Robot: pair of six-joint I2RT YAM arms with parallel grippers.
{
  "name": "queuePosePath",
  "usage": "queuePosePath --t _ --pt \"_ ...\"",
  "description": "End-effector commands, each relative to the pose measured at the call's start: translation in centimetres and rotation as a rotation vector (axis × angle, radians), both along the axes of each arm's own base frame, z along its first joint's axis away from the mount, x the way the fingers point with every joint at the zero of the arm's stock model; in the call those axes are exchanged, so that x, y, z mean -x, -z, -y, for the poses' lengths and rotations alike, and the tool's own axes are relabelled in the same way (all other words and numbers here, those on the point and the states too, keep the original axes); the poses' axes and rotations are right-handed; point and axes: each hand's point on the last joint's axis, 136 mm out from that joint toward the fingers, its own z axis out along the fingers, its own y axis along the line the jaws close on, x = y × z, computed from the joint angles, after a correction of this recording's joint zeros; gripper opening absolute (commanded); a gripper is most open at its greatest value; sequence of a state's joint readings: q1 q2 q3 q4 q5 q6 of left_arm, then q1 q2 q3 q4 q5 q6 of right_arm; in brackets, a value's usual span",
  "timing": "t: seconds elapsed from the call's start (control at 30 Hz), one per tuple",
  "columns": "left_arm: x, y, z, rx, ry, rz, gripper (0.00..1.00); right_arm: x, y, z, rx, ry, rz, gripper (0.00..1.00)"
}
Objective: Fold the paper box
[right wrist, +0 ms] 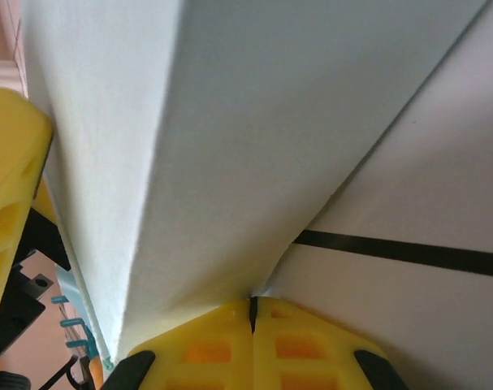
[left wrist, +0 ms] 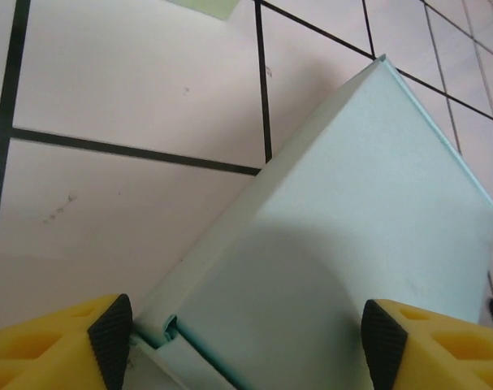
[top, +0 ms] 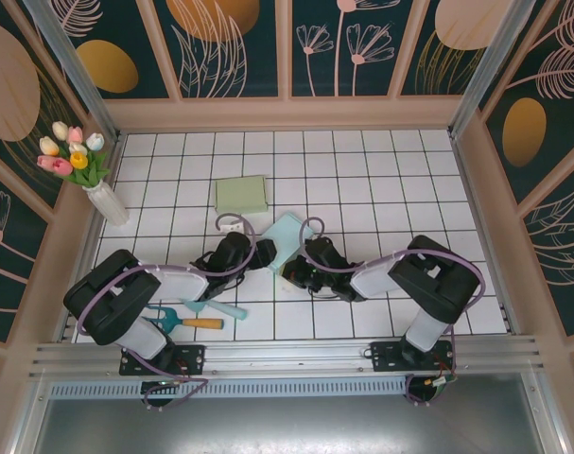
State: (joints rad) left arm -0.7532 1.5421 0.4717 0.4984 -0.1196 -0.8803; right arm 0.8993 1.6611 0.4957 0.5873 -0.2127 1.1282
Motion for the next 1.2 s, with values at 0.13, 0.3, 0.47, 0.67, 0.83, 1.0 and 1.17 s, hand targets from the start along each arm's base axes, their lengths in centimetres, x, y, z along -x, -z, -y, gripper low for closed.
queuePosePath --t 0.13,0.3,0.47,0.67,0.83,1.0,1.17 --pt "-3.8 -2.0 -1.1 -0.131 -0.066 -0.002 0.78 -2.1 -3.9 3.4 0.126 0.102 0.237 0.16" --pt "-3.8 -3.3 -2.6 -0.119 -0.133 0.029 0.81 -2.3 -3.8 7.9 0.369 0.112 0.341 0.3" --pt "-1.2 -4.0 -2.9 0.025 -0.143 0.044 0.77 -4.5 -6.9 10.6 0.536 0.11 0.479 0.52" --pt "1.5 -4.8 -0.7 0.135 -0.109 0.067 0.75 -8.9 -9.1 9.6 0.522 -0.048 0.613 0.53" --pt "1.8 -5.2 0.6 0.216 -0.098 0.053 0.75 -12.2 -8.2 9.7 0.483 -0.077 0.594 0.53" --pt "1.4 -4.9 2.1 0.201 -0.051 0.028 0.75 -14.2 -6.2 9.8 0.433 -0.112 0.527 0.53" --pt "1.0 -4.0 2.0 0.164 -0.072 0.016 0.75 -14.1 -6.0 8.9 0.36 -0.13 0.534 0.54"
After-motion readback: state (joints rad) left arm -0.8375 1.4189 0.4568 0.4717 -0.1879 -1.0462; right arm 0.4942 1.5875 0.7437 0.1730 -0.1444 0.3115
